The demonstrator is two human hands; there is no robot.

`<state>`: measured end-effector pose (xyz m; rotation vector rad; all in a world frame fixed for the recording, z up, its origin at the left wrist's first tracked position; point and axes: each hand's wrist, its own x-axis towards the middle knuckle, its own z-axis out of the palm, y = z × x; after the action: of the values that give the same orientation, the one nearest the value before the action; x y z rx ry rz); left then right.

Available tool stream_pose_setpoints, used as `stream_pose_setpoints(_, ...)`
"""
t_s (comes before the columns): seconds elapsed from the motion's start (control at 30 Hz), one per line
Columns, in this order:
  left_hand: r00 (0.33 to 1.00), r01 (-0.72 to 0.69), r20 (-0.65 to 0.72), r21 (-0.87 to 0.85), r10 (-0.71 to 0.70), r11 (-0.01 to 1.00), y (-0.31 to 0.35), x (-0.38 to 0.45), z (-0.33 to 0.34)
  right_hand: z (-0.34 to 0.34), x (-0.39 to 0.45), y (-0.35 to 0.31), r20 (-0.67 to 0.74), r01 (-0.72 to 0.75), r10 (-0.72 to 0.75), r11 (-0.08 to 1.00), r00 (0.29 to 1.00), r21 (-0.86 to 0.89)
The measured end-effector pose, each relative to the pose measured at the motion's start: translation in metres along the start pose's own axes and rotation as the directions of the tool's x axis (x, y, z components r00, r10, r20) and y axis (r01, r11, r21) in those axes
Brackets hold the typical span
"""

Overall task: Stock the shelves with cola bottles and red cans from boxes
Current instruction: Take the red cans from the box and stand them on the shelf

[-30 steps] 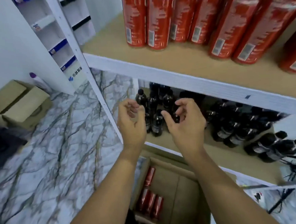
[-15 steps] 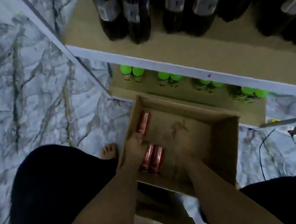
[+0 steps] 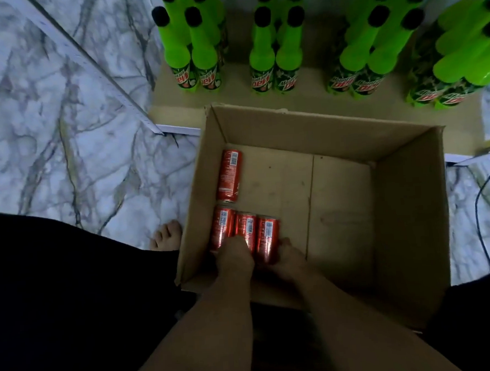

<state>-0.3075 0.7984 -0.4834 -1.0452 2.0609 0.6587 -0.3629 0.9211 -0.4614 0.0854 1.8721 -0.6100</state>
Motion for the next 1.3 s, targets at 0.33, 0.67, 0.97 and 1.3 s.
stream_pose_setpoints(0.33,0.999,0.017,0.047,-0.200,-0.008,0.980,-0.004,0.004,0.000,-0.004,0.007,0.013,-0.034,-0.006,0.007,1.000,0.999,0.029)
stream_pose_setpoints(0.67,0.984,-0.031,0.165,-0.211,0.067,0.977,0.009,0.004,-0.001,-0.019,0.004,0.031,-0.068,0.009,-0.002,0.994,0.998,0.105)
stream_pose_setpoints(0.97,0.998,0.023,0.056,-0.504,0.007,0.863,0.005,0.000,-0.011,-0.052,0.001,0.036,-0.375,0.089,0.058,0.928,0.925,0.362)
stream_pose_setpoints(1.3,0.901,-0.432,-0.411,-0.830,0.138,0.353,0.046,-0.027,-0.054,-0.087,-0.015,0.022,-0.631,0.521,-0.070,0.638,0.773,0.567)
